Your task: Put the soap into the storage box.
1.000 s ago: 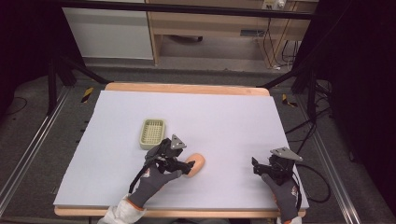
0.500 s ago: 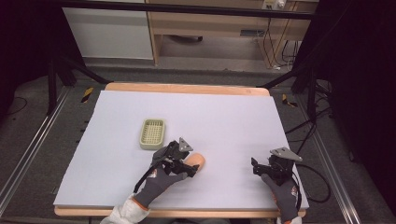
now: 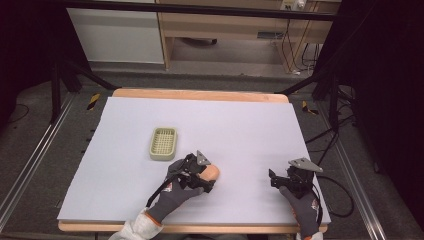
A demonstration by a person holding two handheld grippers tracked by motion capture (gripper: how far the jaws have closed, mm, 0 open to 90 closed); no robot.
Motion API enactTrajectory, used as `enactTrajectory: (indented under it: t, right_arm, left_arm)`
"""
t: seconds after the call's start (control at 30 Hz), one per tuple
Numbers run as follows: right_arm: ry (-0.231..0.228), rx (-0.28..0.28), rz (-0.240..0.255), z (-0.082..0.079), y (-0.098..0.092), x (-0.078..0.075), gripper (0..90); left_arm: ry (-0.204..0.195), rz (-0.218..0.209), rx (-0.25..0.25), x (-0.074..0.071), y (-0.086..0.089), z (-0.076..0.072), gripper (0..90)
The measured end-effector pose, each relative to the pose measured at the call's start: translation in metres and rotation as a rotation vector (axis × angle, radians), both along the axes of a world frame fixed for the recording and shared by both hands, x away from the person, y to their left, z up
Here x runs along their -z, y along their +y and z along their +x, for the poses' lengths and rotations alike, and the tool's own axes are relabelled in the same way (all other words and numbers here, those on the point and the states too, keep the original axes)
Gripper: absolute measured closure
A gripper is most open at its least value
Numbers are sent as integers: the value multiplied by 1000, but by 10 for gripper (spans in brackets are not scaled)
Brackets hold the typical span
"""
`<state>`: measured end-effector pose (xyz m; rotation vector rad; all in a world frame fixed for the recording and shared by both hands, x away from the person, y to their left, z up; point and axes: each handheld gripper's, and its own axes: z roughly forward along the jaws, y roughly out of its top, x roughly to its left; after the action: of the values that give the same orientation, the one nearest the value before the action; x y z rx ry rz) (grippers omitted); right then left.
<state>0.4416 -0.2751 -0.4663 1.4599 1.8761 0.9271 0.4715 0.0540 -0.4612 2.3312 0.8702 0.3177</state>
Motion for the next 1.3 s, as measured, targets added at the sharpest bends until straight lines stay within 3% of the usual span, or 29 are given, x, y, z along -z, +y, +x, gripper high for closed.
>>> enactTrajectory:
  t: [0.37,0.77,1.3]
  right_arm:
    - [2,0,-2,0,0,0,68]
    - [7,-3,-5,1,1,1,68]
    - [13,-7,-8,1,1,2,68]
  left_arm:
    - [26,50,16,8,-5,2,235]
    - [35,57,10,6,-6,2,303]
    - [28,46,11,2,-5,-1,313]
